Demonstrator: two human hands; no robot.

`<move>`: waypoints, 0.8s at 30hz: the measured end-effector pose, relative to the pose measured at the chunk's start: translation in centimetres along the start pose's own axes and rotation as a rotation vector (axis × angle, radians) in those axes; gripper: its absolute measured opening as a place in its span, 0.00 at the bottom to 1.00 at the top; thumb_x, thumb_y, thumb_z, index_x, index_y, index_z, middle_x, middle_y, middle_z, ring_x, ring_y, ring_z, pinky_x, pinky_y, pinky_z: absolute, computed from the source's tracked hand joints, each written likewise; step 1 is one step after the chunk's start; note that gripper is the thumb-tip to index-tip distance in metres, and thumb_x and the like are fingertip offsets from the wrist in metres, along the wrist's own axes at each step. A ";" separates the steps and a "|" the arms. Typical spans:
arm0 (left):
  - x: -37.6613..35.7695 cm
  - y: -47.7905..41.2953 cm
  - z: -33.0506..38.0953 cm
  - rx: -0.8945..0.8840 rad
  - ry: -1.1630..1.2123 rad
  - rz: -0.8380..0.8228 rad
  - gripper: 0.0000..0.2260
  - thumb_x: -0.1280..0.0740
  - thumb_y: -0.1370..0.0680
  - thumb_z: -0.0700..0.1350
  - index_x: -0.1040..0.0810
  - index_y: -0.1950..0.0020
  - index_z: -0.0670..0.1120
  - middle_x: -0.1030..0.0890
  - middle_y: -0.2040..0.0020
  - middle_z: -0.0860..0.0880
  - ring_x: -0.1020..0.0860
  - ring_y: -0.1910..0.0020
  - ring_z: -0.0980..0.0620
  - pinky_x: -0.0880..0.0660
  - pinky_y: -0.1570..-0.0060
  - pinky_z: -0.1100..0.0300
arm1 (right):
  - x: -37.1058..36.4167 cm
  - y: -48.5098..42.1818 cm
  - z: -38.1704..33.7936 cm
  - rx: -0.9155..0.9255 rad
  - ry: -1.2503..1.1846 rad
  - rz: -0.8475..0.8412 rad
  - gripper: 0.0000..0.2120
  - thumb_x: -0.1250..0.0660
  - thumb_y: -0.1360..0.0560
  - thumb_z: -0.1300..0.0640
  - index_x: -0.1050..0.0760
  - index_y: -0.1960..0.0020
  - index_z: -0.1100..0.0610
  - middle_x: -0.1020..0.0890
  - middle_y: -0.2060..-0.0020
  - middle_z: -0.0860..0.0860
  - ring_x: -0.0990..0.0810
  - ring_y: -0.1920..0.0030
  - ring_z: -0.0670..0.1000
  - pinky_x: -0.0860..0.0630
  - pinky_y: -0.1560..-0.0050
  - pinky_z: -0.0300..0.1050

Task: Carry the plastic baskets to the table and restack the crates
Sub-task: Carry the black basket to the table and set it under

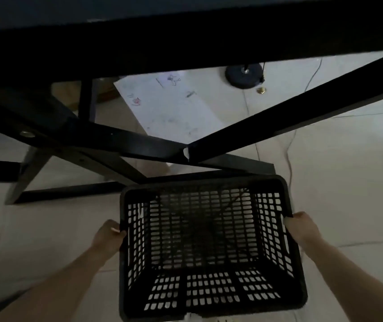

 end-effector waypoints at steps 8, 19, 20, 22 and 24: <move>-1.0 0.4 2.5 -0.039 -0.048 -0.042 0.09 0.36 0.22 0.38 0.34 0.59 0.45 0.21 0.56 0.38 0.20 0.51 0.36 0.22 0.48 0.38 | -1.2 -2.6 -0.2 -0.013 0.039 0.054 0.17 0.37 0.26 0.59 0.30 0.38 0.62 0.26 0.47 0.63 0.23 0.48 0.65 0.25 0.45 0.53; -3.3 0.6 4.3 -0.083 -0.012 0.108 0.06 0.34 0.23 0.40 0.21 0.49 0.41 0.17 0.54 0.44 0.18 0.56 0.45 0.21 0.58 0.55 | -2.0 -4.0 1.3 -0.075 0.075 -0.013 0.22 0.39 0.26 0.60 0.32 0.33 0.63 0.29 0.38 0.65 0.26 0.43 0.65 0.28 0.40 0.54; -3.4 0.4 4.4 -0.077 0.000 0.081 0.09 0.34 0.24 0.40 0.20 0.45 0.41 0.16 0.52 0.44 0.18 0.56 0.46 0.22 0.62 0.58 | -2.0 -4.2 0.8 -0.063 0.082 -0.009 0.23 0.39 0.26 0.60 0.33 0.32 0.64 0.29 0.37 0.65 0.26 0.42 0.65 0.28 0.39 0.54; -3.6 0.3 4.8 -0.060 0.018 0.053 0.13 0.33 0.25 0.39 0.22 0.40 0.40 0.17 0.48 0.44 0.18 0.55 0.47 0.24 0.65 0.61 | -2.0 -4.6 -0.5 -0.025 0.101 -0.012 0.24 0.39 0.25 0.59 0.34 0.31 0.64 0.32 0.35 0.64 0.27 0.39 0.66 0.29 0.36 0.55; -3.6 0.6 5.2 -0.047 0.000 0.038 0.15 0.33 0.26 0.37 0.24 0.40 0.39 0.19 0.47 0.44 0.20 0.52 0.46 0.25 0.58 0.60 | -2.2 -4.5 -1.4 -0.042 0.106 -0.047 0.26 0.38 0.25 0.56 0.36 0.29 0.63 0.35 0.32 0.63 0.29 0.36 0.66 0.30 0.34 0.57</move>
Point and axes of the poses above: each hand's wrist, its own y-axis away from the middle knuckle, its own x-axis out of the back of the hand, z = x × y, the point moved 9 cm from there along -y, towards the middle knuckle
